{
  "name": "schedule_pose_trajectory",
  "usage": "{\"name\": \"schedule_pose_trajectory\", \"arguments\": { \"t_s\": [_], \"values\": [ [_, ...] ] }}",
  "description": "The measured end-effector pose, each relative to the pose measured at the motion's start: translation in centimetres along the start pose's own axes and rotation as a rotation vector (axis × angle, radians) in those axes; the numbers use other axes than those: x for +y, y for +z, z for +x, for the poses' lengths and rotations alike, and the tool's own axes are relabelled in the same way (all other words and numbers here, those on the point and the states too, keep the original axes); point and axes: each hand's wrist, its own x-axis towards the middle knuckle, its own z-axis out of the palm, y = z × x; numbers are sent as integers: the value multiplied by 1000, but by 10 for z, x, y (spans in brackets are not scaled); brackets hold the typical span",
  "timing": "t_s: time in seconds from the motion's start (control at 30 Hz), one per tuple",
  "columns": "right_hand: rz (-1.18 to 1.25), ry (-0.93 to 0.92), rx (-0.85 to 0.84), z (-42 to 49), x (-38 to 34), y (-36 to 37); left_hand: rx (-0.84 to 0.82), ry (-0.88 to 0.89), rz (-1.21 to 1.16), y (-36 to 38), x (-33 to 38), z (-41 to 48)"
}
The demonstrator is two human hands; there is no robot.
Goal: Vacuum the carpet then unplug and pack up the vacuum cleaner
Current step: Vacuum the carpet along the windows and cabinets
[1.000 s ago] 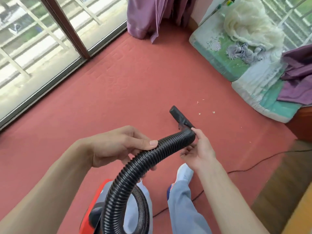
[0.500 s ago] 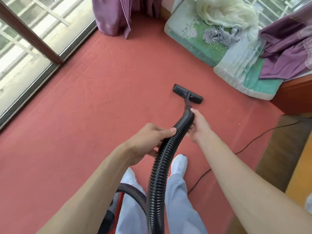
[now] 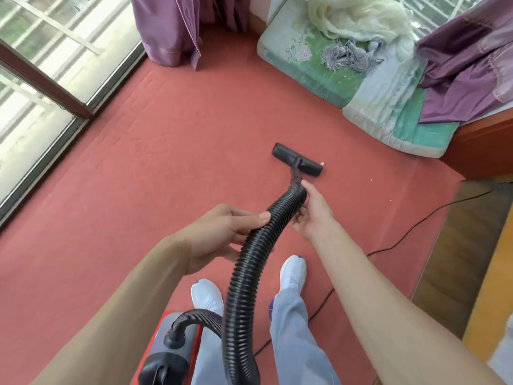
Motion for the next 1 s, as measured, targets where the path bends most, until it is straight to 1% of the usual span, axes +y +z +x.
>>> {"name": "schedule_pose_trajectory", "arguments": {
  "t_s": [0.1, 0.17, 0.27, 0.37, 0.5, 0.6, 0.67, 0.8, 0.87, 0.93, 1.0],
  "values": [
    [-76, -21, -19, 16, -11, -2, 172, 0, 17, 21, -11, 20],
    [-100, -54, -15, 19, -23, -2, 200, 11, -4, 29, -14, 28],
    [-60, -107, 49, 12, -38, -6, 113, 96, -18, 27, -2, 25],
    [39, -43, 26, -7, -39, -23, 23, 151, 35, 20, 11, 11],
    [171, 54, 4, -17, -20, -49, -73, 73, 87, 17, 18, 2],
    [202, 55, -12, -11, -9, -53, -81, 34, 81, 19, 17, 8],
    [203, 29, -10, -2, -12, -52, -48, 28, 84, 22, 14, 18],
    [112, 40, -31, 23, -28, -56, 153, 16, 102, 53, -1, 48],
    [66, 51, -27, 27, -37, -60, 185, 8, 84, 73, -9, 61],
    [39, 24, 0, 23, -47, -64, 107, 10, 31, 83, -12, 66],
    [36, -7, 34, 14, -56, -71, -27, 32, -13, 81, -7, 64]
  ]
}}
